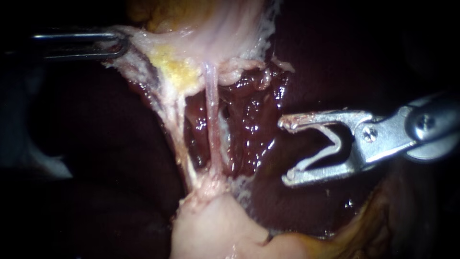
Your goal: Grabbing gallbladder
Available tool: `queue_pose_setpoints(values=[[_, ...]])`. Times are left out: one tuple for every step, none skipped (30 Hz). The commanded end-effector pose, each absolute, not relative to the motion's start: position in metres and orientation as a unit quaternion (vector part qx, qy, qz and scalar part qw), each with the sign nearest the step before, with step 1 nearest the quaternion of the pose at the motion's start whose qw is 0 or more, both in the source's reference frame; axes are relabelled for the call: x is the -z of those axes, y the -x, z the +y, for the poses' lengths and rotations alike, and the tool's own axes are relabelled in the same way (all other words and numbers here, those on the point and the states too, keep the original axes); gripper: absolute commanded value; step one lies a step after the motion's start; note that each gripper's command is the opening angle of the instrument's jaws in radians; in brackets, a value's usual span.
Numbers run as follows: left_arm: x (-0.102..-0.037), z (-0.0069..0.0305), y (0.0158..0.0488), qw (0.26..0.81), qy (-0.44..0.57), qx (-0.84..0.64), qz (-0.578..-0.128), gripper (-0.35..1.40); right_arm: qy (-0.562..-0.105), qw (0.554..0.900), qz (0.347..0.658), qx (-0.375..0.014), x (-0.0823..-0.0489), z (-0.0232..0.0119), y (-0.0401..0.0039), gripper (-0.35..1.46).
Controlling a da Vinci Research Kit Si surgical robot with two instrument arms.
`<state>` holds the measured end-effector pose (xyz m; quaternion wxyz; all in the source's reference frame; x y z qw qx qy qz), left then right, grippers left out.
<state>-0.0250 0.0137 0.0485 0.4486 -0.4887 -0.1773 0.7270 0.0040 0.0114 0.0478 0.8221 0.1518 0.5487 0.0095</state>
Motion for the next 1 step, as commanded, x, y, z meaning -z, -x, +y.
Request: queue_pose_setpoints(values=[[-0.0485,0.0136,0.0251,0.449,0.489,-0.727,-0.177,-0.35,-0.152,0.822,0.549,-0.01,-0.0478,0.0114,-0.0041,0.46]])
